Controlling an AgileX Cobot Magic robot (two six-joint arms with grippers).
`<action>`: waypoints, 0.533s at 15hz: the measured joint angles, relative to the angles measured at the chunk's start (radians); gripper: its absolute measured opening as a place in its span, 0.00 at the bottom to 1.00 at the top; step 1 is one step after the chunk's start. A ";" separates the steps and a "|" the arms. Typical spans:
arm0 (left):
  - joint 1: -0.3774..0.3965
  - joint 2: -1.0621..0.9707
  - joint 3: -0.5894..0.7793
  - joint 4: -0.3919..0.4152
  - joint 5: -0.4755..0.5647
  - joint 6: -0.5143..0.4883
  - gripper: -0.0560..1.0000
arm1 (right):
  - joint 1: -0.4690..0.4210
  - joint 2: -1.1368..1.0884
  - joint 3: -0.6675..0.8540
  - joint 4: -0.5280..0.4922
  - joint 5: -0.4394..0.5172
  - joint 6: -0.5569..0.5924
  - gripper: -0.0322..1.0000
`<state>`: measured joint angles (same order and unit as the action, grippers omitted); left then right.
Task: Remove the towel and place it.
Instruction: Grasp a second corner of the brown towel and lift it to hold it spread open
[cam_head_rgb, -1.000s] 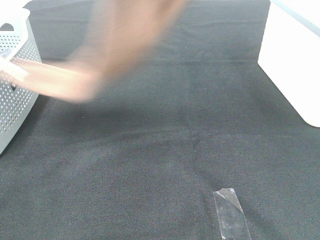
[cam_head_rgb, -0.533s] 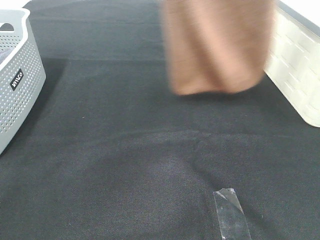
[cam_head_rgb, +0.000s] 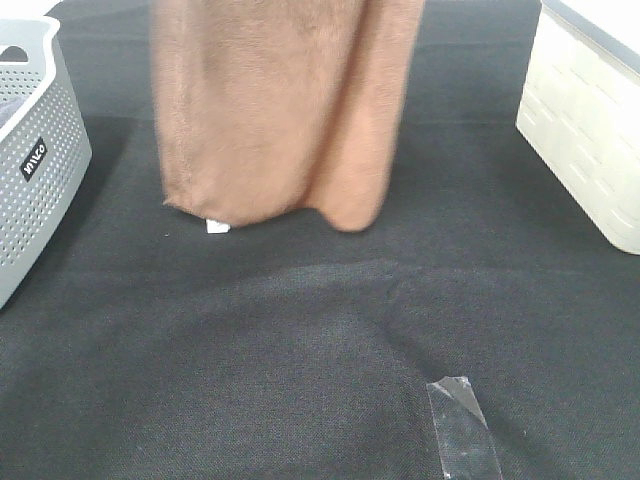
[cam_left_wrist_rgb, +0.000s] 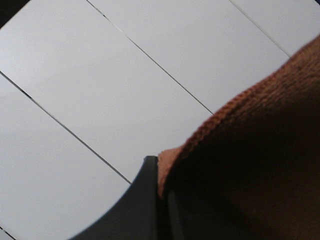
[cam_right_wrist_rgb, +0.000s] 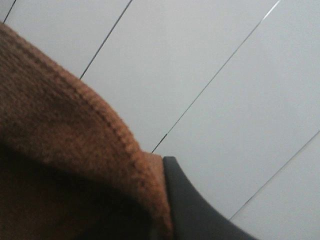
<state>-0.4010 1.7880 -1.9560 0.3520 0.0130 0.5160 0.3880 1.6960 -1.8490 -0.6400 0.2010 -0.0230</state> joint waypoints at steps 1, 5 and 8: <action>0.024 0.018 0.000 0.000 -0.065 0.000 0.05 | -0.029 0.015 0.000 -0.004 -0.044 0.076 0.03; 0.045 0.079 0.000 0.000 -0.209 0.000 0.05 | -0.066 0.077 -0.054 -0.011 -0.191 0.270 0.03; 0.087 0.156 -0.002 0.000 -0.387 0.000 0.05 | -0.066 0.148 -0.134 -0.016 -0.216 0.297 0.03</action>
<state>-0.3140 1.9440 -1.9580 0.3520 -0.3740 0.5160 0.3220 1.8440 -1.9830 -0.6560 -0.0150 0.2740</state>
